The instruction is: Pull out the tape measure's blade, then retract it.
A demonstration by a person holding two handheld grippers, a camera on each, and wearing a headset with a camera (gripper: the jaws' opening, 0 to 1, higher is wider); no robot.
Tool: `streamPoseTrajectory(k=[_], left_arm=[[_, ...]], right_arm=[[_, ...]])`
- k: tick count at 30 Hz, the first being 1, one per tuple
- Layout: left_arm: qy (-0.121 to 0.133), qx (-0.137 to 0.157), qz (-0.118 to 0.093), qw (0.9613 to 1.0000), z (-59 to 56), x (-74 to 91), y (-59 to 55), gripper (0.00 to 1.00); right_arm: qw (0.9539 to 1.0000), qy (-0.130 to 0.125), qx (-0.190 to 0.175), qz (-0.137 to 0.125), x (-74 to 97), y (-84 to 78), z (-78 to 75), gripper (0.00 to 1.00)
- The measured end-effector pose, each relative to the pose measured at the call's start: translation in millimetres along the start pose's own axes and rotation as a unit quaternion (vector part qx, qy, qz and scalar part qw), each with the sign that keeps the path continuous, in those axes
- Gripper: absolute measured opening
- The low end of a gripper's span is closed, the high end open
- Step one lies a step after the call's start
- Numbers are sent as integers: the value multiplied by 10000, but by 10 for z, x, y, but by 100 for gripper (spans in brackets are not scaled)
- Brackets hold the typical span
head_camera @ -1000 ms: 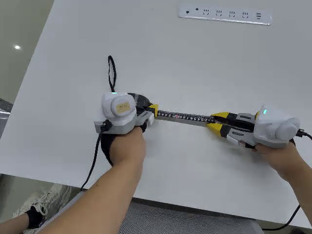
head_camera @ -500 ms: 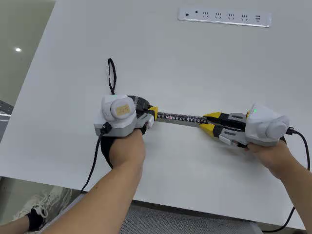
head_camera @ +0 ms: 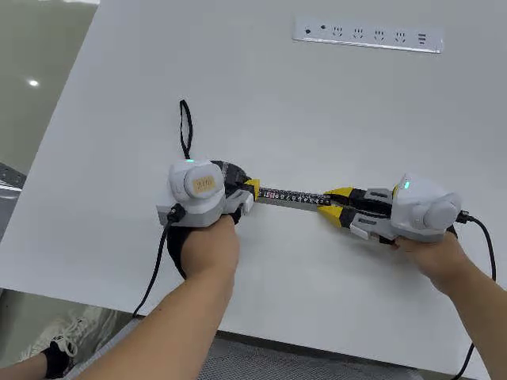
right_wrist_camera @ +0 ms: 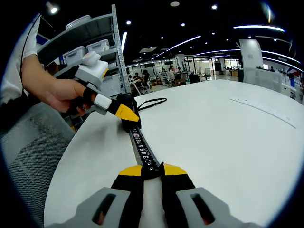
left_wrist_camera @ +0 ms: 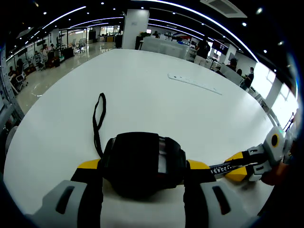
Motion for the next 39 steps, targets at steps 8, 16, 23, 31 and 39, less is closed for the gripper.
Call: streamPoseTrajectory(k=[8, 16, 23, 31, 39], left_arm=[[5, 5, 0, 10000, 2, -4, -3, 67], [3, 12, 8, 10000, 7, -9, -7, 67], [12, 11, 8, 10000, 5, -6, -4, 67], [15, 29, 6, 10000, 1, -2, -2, 67], [27, 29, 16, 10000, 0, 0, 0, 67]], right_arm=[[10000, 55, -4, 0, -104, 18, 33, 13], [9999, 118, -26, -3, -213, 23, 73, 13], [9998, 180, -10, -7, -280, 38, 89, 13], [9997, 223, -10, -38, -320, 54, 93, 13], [9995, 294, -49, -53, -342, 56, 101, 12]])
Point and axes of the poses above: the centre of the closed fingertips' face, and the gripper's own axes: x roughly backward along the fingers, z roughly to its left, y roughly out of its top, the point moved 1 cm from there along x, roughly backward along the fingers, and after that the axes turned 15 degrees about -z, right-handed, at the moved point
